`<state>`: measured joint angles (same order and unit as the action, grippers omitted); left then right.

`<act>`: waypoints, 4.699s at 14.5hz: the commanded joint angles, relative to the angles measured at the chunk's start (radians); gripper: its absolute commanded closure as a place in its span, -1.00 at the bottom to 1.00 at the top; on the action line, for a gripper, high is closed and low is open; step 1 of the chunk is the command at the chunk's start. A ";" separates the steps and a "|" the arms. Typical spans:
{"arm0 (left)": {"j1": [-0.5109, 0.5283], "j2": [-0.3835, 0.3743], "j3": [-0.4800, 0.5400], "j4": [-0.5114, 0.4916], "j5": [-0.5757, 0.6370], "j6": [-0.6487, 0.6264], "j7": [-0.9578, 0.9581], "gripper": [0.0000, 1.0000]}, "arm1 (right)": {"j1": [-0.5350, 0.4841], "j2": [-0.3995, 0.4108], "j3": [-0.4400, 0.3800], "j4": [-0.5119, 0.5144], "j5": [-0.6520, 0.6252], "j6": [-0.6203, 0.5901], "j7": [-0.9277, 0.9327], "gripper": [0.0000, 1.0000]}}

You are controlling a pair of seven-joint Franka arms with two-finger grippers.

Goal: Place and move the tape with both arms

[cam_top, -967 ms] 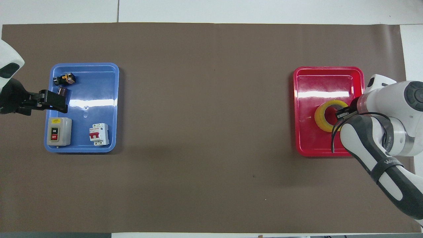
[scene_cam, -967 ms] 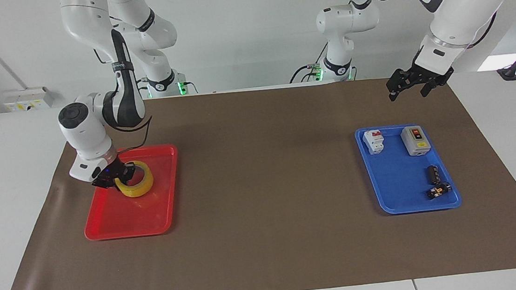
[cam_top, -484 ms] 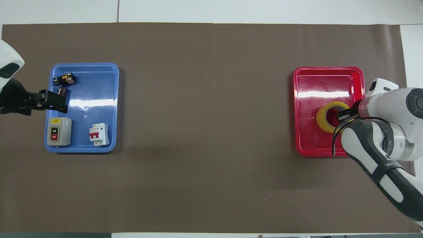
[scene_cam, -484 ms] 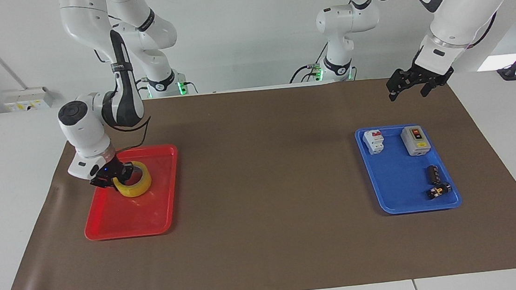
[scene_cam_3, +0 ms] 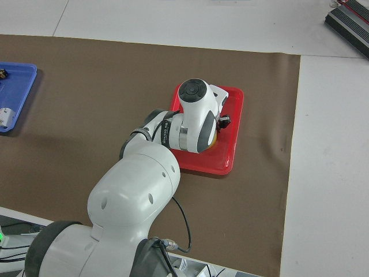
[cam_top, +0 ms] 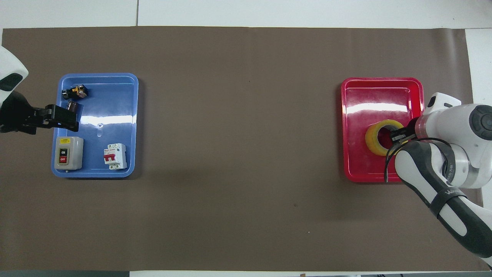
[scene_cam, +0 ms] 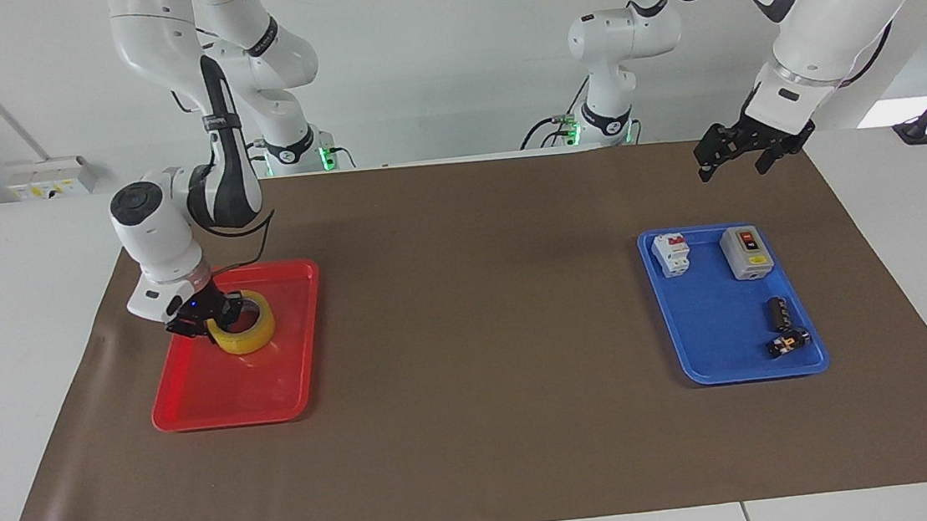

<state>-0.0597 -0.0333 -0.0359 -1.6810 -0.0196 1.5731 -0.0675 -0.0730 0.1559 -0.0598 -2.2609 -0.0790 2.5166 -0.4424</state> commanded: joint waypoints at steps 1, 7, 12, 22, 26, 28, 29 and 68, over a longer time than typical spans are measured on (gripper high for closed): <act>0.006 -0.017 -0.004 -0.016 0.015 0.007 0.006 -1.00 | -0.011 -0.031 0.014 0.018 0.010 -0.051 0.023 -1.00; 0.008 -0.017 -0.004 -0.016 0.015 0.007 0.006 -1.00 | 0.024 -0.128 0.029 0.398 0.010 -0.603 0.308 -1.00; 0.006 -0.017 -0.004 -0.016 0.015 0.007 0.006 -1.00 | 0.019 -0.133 0.037 0.708 0.015 -0.991 0.459 -1.00; 0.006 -0.017 -0.004 -0.016 0.015 0.007 0.006 -1.00 | 0.021 -0.188 0.043 0.693 0.053 -1.057 0.493 -1.00; 0.006 -0.017 -0.004 -0.016 0.015 0.007 0.006 -1.00 | 0.025 -0.168 0.051 0.753 0.064 -1.123 0.496 -1.00; 0.006 -0.017 -0.004 -0.016 0.015 0.007 0.006 -1.00 | 0.033 -0.161 0.069 0.752 0.029 -1.108 0.487 -1.00; 0.007 -0.017 -0.004 -0.016 0.015 0.007 0.006 -1.00 | 0.045 -0.161 0.072 0.753 0.016 -1.107 0.481 -1.00; 0.006 -0.017 -0.004 -0.014 0.015 0.007 0.006 -1.00 | 0.035 -0.170 0.072 0.719 0.059 -1.035 0.478 -1.00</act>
<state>-0.0597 -0.0333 -0.0359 -1.6810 -0.0196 1.5731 -0.0675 -0.0221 -0.0050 0.0062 -1.5296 -0.0389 1.4804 0.0366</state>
